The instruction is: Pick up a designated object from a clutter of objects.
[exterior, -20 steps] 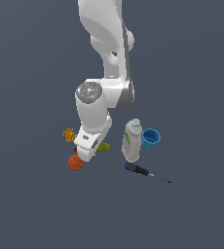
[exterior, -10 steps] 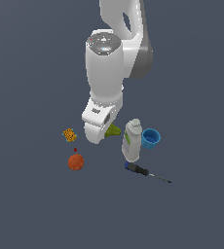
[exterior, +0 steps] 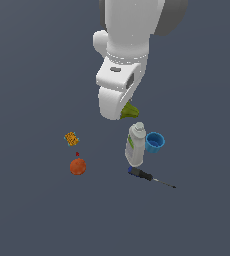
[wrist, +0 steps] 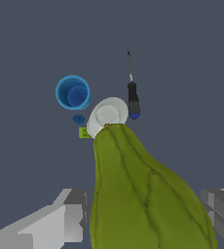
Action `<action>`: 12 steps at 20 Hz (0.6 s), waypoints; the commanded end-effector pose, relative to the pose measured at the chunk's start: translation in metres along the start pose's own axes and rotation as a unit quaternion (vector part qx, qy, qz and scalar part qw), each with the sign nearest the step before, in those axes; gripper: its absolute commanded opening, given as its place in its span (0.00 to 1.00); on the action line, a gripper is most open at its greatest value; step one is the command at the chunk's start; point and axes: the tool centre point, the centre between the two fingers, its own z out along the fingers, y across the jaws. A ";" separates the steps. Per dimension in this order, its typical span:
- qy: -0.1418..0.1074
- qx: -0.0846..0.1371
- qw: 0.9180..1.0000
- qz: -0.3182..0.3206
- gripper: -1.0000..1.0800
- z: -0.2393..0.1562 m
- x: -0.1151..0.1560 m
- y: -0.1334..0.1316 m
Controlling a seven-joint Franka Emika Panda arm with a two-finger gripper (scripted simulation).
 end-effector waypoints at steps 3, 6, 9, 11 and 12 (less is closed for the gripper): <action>0.000 0.000 1.000 0.000 0.00 -0.043 0.013 -0.011; 0.000 0.000 1.000 0.000 0.00 -0.065 0.020 -0.015; 0.001 0.000 1.000 0.000 0.00 -0.081 0.026 -0.019; 0.001 0.000 1.000 0.000 0.00 -0.090 0.029 -0.020; 0.001 0.000 1.000 0.000 0.00 -0.093 0.029 -0.021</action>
